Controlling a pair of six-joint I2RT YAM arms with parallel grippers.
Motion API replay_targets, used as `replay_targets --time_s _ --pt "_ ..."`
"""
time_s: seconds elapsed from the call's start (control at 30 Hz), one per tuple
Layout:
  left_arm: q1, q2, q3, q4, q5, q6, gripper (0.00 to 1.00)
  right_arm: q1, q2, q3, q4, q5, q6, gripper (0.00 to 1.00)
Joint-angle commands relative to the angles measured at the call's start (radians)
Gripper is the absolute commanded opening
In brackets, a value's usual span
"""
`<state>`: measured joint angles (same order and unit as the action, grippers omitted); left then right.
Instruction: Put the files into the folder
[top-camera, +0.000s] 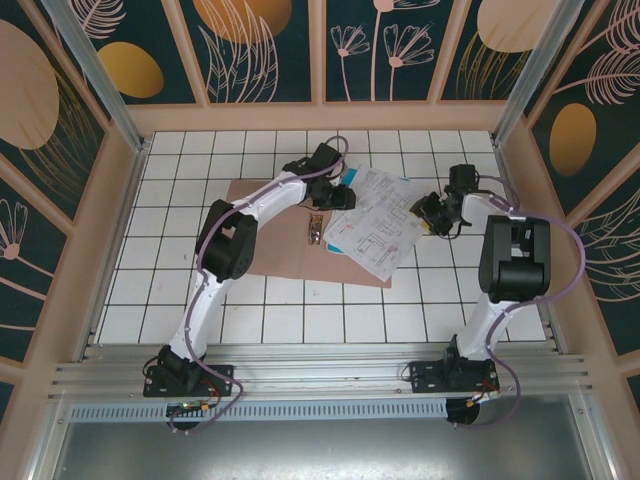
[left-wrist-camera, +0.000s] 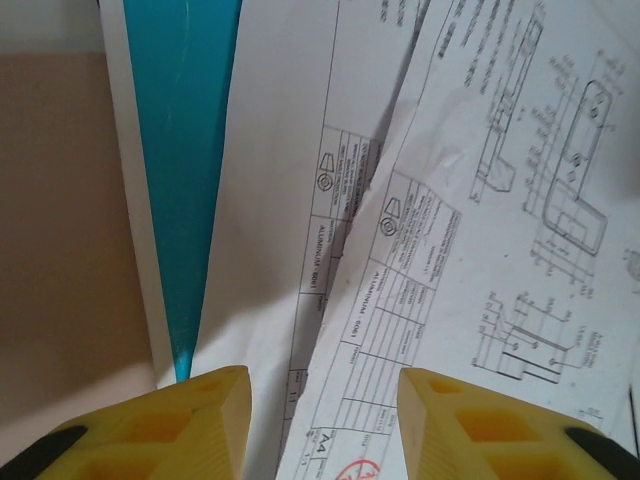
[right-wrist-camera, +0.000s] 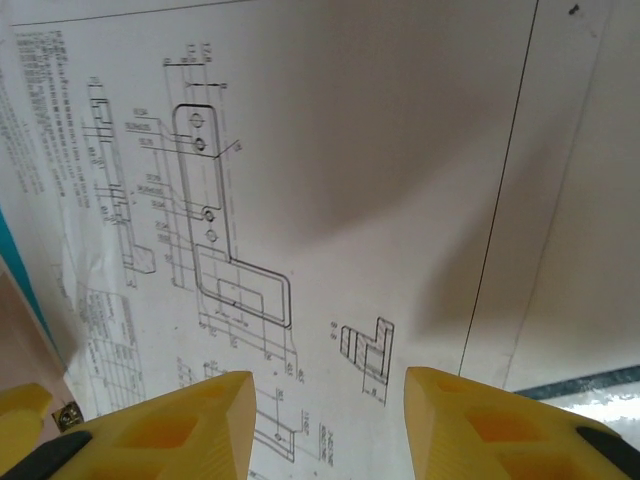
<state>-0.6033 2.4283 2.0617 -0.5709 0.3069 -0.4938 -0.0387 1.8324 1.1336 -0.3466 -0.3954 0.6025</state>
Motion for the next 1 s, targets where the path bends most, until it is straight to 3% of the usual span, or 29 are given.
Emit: replay_targets --time_s 0.0,0.73,0.97 --pt "-0.024 0.016 0.020 -0.023 -0.004 0.035 0.44 -0.001 0.032 -0.011 0.019 -0.007 0.023 0.44" --pt "-0.051 -0.052 -0.120 0.027 -0.129 0.028 0.50 0.001 0.093 0.009 -0.006 0.000 -0.004 0.44" --pt "-0.052 -0.059 -0.172 0.062 -0.071 0.018 0.42 0.003 0.093 -0.003 0.005 -0.006 -0.006 0.44"
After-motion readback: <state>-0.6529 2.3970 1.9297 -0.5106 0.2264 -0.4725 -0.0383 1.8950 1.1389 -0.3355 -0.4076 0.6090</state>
